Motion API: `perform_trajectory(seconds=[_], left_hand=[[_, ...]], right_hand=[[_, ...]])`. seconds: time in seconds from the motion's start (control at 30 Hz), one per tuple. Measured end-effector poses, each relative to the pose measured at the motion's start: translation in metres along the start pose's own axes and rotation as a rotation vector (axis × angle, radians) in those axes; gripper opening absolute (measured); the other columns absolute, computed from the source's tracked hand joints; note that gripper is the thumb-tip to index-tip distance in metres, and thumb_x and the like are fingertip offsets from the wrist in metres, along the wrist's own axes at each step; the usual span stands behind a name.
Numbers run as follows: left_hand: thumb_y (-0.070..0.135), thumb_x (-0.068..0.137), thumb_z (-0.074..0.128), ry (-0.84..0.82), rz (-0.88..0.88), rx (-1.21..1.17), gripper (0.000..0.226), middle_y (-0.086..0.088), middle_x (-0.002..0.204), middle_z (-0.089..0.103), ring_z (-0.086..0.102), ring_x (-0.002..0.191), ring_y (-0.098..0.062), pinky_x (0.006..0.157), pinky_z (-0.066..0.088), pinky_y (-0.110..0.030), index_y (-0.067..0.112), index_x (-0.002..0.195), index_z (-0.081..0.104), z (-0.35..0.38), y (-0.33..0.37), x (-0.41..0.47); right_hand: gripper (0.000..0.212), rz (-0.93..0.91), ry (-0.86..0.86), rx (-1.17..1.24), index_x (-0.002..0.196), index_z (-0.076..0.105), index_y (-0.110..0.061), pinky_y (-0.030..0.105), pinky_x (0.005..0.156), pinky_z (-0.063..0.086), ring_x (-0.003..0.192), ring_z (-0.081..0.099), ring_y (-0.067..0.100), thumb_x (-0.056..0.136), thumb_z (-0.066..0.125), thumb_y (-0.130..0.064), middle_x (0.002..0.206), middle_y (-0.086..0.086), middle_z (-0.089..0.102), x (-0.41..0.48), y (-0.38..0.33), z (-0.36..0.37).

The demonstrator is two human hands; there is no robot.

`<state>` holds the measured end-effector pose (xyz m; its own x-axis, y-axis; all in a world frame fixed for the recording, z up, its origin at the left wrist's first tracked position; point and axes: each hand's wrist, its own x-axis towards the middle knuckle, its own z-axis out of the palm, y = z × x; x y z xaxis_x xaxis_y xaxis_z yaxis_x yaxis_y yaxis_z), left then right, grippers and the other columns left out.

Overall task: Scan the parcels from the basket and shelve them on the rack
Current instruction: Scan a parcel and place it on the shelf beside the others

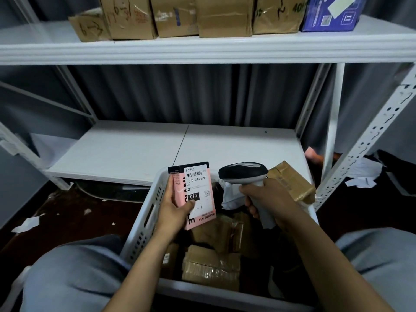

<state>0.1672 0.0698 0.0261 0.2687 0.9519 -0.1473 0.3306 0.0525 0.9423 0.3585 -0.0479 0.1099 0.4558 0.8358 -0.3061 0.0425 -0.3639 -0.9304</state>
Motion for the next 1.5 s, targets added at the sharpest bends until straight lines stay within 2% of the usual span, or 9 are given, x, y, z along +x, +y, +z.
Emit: perform_trajectory(seconds=[0.17, 0.33, 0.47, 0.73, 0.8, 0.9, 1.07, 1.33, 1.5], left_hand=[[-0.001, 0.082, 0.07, 0.006, 0.006, -0.016, 0.096, 0.012, 0.125, 0.053, 0.053, 0.108, -0.008, 0.085, 0.05, -0.03, 0.035, 0.152, 0.015, -0.003, -0.001, -0.002], [0.001, 0.081, 0.071, 0.007, 0.014, -0.011, 0.097, 0.012, 0.125, 0.054, 0.055, 0.114, -0.014, 0.095, 0.051, -0.045, 0.038, 0.151, 0.015, -0.001, -0.001, -0.004], [0.002, 0.081, 0.072, 0.005, 0.034, -0.026, 0.096, 0.016, 0.123, 0.052, 0.054, 0.113, -0.012, 0.096, 0.05, -0.042, 0.04, 0.151, 0.016, 0.001, 0.002, -0.008], [0.007, 0.083, 0.071, 0.004, 0.081, -0.109, 0.082, 0.007, 0.125, 0.058, 0.06, 0.105, -0.012, 0.082, 0.057, -0.038, 0.042, 0.144, 0.028, -0.004, 0.021, -0.008], [0.011, 0.084, 0.071, 0.013, 0.012, -0.179, 0.067, -0.002, 0.118, 0.065, 0.068, 0.095, -0.019, 0.076, 0.059, -0.042, 0.044, 0.131, 0.036, -0.003, 0.025, -0.008], [0.015, 0.089, 0.066, 0.045, -0.083, -0.391, 0.043, -0.009, 0.102, 0.072, 0.072, 0.08, -0.024, 0.068, 0.059, -0.037, 0.024, 0.125, 0.044, -0.01, 0.051, -0.008], [0.025, 0.094, 0.06, 0.034, -0.073, -0.604, 0.035, -0.002, 0.074, 0.075, 0.07, 0.064, -0.015, 0.064, 0.052, -0.033, 0.01, 0.122, 0.045, -0.039, 0.106, 0.006], [0.019, 0.095, 0.055, -0.106, 0.12, -0.615, 0.027, -0.011, 0.101, 0.071, 0.067, 0.078, -0.018, 0.067, 0.053, -0.031, 0.009, 0.121, 0.056, -0.072, 0.197, 0.008], [0.023, 0.094, 0.054, -0.296, 0.234, -0.369, 0.025, 0.005, 0.101, 0.073, 0.064, 0.086, -0.013, 0.074, 0.048, -0.033, 0.036, 0.116, 0.06, -0.076, 0.252, 0.001]], right_hand=[[0.03, -0.046, 0.008, 0.002, 0.064, 0.059, 0.001, 0.025, 0.042, 0.042, 0.041, 0.049, 0.016, 0.09, 0.061, -0.013, 0.051, 0.01, 0.057, -0.003, -0.006, -0.007], [0.032, -0.056, -0.006, -0.026, 0.061, 0.059, 0.0, 0.025, 0.043, 0.041, 0.042, 0.048, 0.019, 0.09, 0.061, -0.014, 0.053, 0.016, 0.055, -0.004, -0.007, -0.007], [0.031, -0.056, -0.015, -0.018, 0.06, 0.06, -0.001, 0.026, 0.045, 0.042, 0.045, 0.048, 0.024, 0.088, 0.062, -0.015, 0.057, 0.02, 0.056, -0.002, -0.005, -0.006], [0.027, -0.092, 0.022, -0.006, 0.062, 0.061, -0.002, 0.026, 0.043, 0.044, 0.041, 0.051, 0.017, 0.088, 0.061, -0.011, 0.055, 0.013, 0.058, 0.0, -0.015, -0.005], [0.021, -0.095, 0.025, 0.025, 0.071, 0.063, -0.001, 0.027, 0.044, 0.046, 0.043, 0.053, 0.017, 0.09, 0.062, -0.011, 0.056, 0.011, 0.061, 0.003, -0.012, -0.003], [0.013, -0.124, 0.033, 0.111, 0.085, 0.065, -0.001, 0.029, 0.053, 0.051, 0.049, 0.06, 0.018, 0.09, 0.065, -0.012, 0.064, 0.01, 0.067, 0.008, -0.025, 0.003], [0.014, -0.253, 0.058, 0.152, 0.096, 0.069, -0.006, 0.031, 0.063, 0.054, 0.071, 0.072, 0.024, 0.085, 0.071, -0.015, 0.078, 0.007, 0.072, 0.02, -0.07, 0.017], [0.012, -0.432, 0.006, 0.35, 0.097, 0.067, 0.004, 0.03, 0.06, 0.05, 0.074, 0.057, 0.026, 0.09, 0.064, -0.005, 0.081, 0.016, 0.066, 0.014, -0.156, 0.03], [0.002, -0.513, 0.111, 0.35, 0.084, 0.07, -0.01, 0.034, 0.061, 0.049, 0.067, 0.062, 0.019, 0.086, 0.069, -0.009, 0.076, 0.005, 0.071, 0.014, -0.2, 0.012]])
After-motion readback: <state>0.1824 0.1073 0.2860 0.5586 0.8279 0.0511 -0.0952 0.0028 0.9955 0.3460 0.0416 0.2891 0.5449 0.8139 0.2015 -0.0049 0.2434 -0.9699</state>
